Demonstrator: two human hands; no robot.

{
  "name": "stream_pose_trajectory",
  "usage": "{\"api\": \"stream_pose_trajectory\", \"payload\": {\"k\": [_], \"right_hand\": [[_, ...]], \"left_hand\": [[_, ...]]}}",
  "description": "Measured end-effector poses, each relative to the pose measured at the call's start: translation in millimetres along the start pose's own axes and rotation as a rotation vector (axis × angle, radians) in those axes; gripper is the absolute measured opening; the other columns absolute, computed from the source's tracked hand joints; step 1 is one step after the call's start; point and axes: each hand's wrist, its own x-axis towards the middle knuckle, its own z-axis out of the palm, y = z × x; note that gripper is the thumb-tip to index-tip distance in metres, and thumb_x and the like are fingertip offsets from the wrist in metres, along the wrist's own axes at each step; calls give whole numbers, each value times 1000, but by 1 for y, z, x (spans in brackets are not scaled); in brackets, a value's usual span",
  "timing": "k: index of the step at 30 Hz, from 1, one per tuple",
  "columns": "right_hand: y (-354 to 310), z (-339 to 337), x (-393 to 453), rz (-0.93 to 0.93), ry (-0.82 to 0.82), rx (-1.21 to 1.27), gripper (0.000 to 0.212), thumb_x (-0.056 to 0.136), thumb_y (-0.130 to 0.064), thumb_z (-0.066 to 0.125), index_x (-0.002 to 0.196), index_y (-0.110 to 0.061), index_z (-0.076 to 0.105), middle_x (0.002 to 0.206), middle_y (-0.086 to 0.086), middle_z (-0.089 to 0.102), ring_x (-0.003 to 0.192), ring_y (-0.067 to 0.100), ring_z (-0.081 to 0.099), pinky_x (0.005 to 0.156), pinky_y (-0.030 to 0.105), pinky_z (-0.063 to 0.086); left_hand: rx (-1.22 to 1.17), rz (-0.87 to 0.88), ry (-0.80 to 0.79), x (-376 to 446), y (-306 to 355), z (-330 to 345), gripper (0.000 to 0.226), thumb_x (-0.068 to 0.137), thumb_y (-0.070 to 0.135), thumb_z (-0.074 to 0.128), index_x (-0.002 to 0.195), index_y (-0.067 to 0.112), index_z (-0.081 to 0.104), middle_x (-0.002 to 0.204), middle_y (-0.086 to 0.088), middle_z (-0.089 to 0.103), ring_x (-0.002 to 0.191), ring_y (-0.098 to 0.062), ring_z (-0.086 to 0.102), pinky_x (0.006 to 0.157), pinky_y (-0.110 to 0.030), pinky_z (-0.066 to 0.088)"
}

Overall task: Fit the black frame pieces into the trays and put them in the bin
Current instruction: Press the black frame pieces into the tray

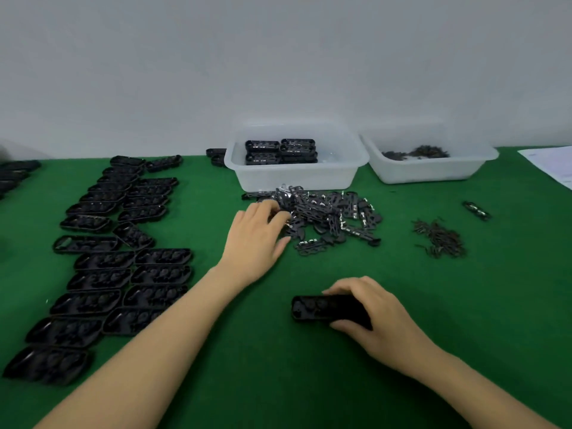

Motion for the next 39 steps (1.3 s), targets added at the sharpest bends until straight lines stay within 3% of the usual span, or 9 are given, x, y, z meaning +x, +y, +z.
{"api": "stream_pose_trajectory", "payload": {"k": [3,6,10,13,18,24,29,34,39], "right_hand": [[4,2,0,19,-26,86,51,72,-49,66,112,-46,35,114,-25,47,111,-10,41,97,15,36],[4,1,0,57,14,163,54,64,-71,53,109,-47,37,113,-28,45,107,-12,40,86,4,33],[7,-4,2,68,131,325,46,66,-64,56,104,-40,46,103,-20,56,98,-6,48,75,6,35],[6,-3,2,64,102,293,43,67,-63,58,103,-42,45,103,-21,55,98,-7,48,75,4,34],[8,-1,0,51,5,66,50,69,-55,65,111,-37,45,105,-26,41,102,-8,38,84,0,26],[13,-4,-4,67,8,-46,57,71,-60,59,118,-29,50,106,-19,37,103,-4,30,93,16,24],[13,-2,-3,41,29,-62,46,72,-57,60,109,-30,56,104,-17,41,101,-1,33,89,18,24],[12,-2,-3,40,29,-70,46,73,-56,61,110,-30,55,106,-16,42,104,1,36,89,18,23],[12,-2,-2,80,33,-29,51,71,-57,63,112,-30,50,105,-20,39,101,-2,34,91,18,25]], "left_hand": [[91,43,-57,16,-5,7,37,85,34,63,117,16,61,120,-8,54,109,-29,48,84,-38,33],[85,76,-43,15,-5,7,25,78,26,72,96,10,67,105,-9,61,98,-32,55,78,-40,38],[20,73,-1,0,-1,4,23,69,16,78,80,10,60,89,-5,63,82,-28,59,69,-36,38],[-18,109,-45,-14,-1,2,22,77,29,73,82,12,61,78,0,65,75,-25,61,68,-34,39],[-61,97,-52,-33,-2,-1,31,85,44,61,96,15,66,88,2,69,80,-21,64,72,-33,41],[-134,-160,-2,-41,2,6,28,82,40,65,102,21,68,97,4,65,95,-21,57,79,-30,24],[-228,-372,-124,-33,1,8,34,77,54,64,104,35,65,107,9,54,108,-15,46,78,-26,13],[-279,-520,-273,-14,7,0,28,71,47,73,95,36,63,123,5,54,118,-19,44,81,-31,18],[-282,-371,-134,-21,16,-41,30,66,36,80,92,33,65,100,15,63,106,-10,55,89,-28,29]]}}
